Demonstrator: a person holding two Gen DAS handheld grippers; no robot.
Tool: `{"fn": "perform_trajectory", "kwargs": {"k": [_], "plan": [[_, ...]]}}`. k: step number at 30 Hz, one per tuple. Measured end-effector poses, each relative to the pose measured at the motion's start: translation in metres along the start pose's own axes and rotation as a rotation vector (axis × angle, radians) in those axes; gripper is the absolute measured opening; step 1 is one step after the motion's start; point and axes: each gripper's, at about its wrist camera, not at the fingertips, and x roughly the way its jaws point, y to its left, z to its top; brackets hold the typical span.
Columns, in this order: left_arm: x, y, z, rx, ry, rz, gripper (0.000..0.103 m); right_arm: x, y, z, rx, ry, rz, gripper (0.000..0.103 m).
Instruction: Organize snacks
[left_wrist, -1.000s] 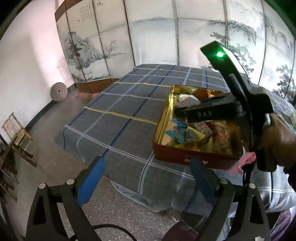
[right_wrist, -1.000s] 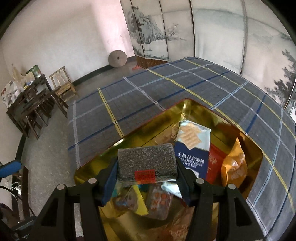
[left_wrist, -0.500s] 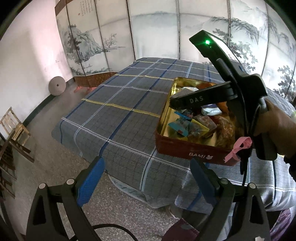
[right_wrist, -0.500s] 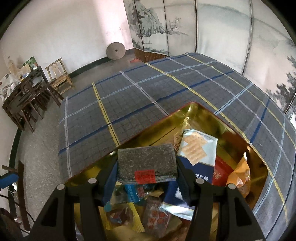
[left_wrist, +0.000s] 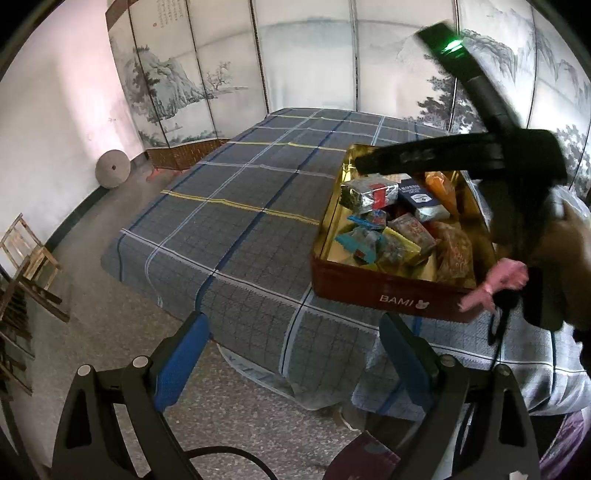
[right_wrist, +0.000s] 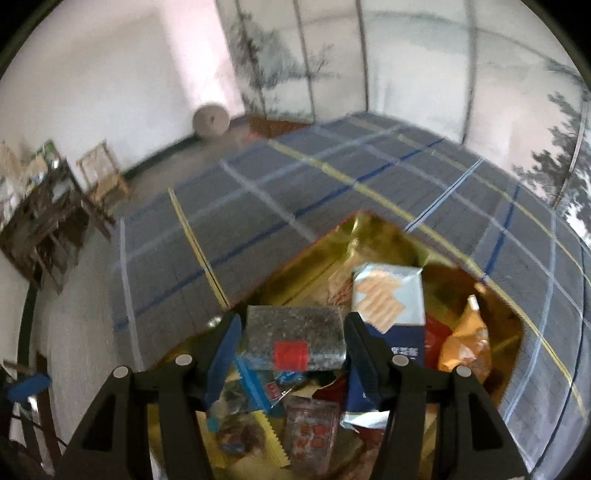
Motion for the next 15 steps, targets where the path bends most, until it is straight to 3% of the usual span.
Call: {"fn": "perform_trajectory", "kwargs": {"k": [7,15], "plan": [[-0.006,-0.003,-0.001,-0.012,-0.031,0.018,0.091,-0.065,0.02,-0.028,-0.023,-0.174,-0.065,0.064],[-0.034,-0.016,-0.002,-0.001,-0.113,0.035,0.092,-0.122,0.035,-0.085,-0.008,-0.273,-0.143,0.067]]}}
